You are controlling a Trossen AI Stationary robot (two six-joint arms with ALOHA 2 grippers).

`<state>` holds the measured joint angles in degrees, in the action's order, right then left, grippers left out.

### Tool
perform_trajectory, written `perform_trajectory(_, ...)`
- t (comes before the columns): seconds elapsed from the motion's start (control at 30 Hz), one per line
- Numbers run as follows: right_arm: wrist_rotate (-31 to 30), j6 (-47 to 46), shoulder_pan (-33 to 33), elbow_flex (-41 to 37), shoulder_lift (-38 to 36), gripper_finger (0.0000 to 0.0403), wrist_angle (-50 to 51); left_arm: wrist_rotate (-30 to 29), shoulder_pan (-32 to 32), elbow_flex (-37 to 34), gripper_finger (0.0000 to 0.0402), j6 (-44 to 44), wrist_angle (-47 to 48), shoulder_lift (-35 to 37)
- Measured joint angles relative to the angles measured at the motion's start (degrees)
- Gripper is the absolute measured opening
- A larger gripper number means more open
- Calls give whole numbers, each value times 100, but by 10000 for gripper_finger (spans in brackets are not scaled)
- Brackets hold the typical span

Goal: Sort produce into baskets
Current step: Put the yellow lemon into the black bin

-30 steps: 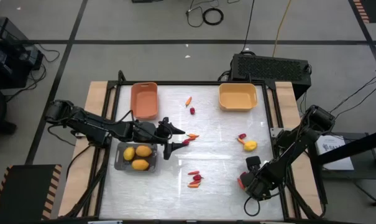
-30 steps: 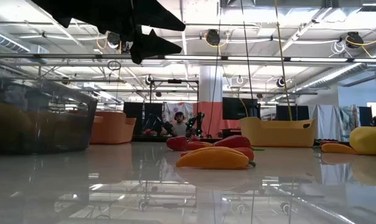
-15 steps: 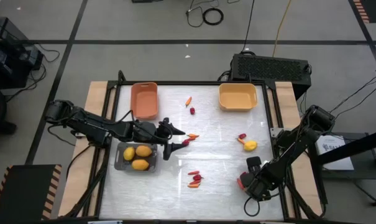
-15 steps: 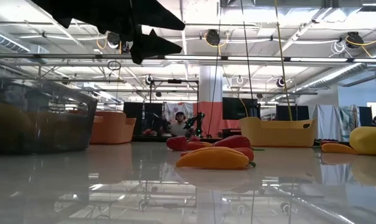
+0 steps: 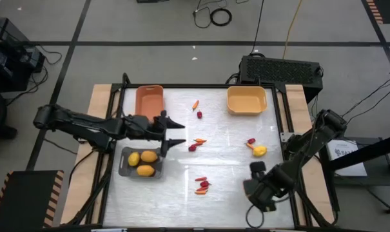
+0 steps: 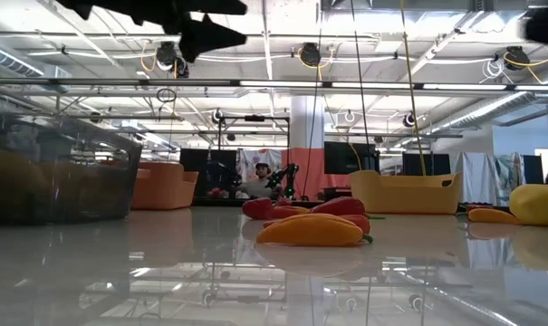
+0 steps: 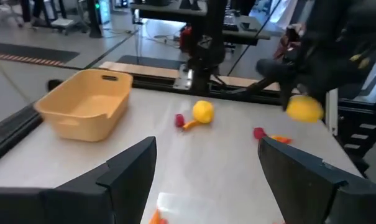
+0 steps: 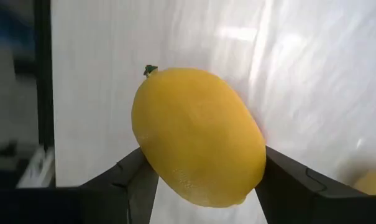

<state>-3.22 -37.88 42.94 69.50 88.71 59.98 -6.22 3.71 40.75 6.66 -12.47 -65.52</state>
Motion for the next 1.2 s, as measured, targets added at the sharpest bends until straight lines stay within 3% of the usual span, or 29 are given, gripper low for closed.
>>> perform_trajectory(0.2, -1967, 1037, -913, 591, -7, 219, -1010, -43, -301, 0, 286, 0, 1246, 762)
perform_trajectory(0.4, -2174, 3011, -2146, 596, 268, 219, -3750, -353, -510, 2, 286, 48, 2253, 1270)
perform_trajectory(0.57, -1220, 4136, -2912, 596, 1063, 219, -6198, -797, -643, 2, 286, 213, 3349, 1689)
perform_trajectory(0.83, 348, 4121, -3641, 692, 2764, 219, -9746, -867, -716, 2, 286, 598, 4677, 2328)
perform_trajectory(1.07, 1357, 3700, -3886, 2092, 4084, 219, -10032, -994, -711, 2, 286, 656, 5014, 2584)
perform_trajectory(1.2, 1456, 3667, -3896, 2881, 4601, 220, -9957, -1001, -711, 2, 286, 772, 5156, 2595)
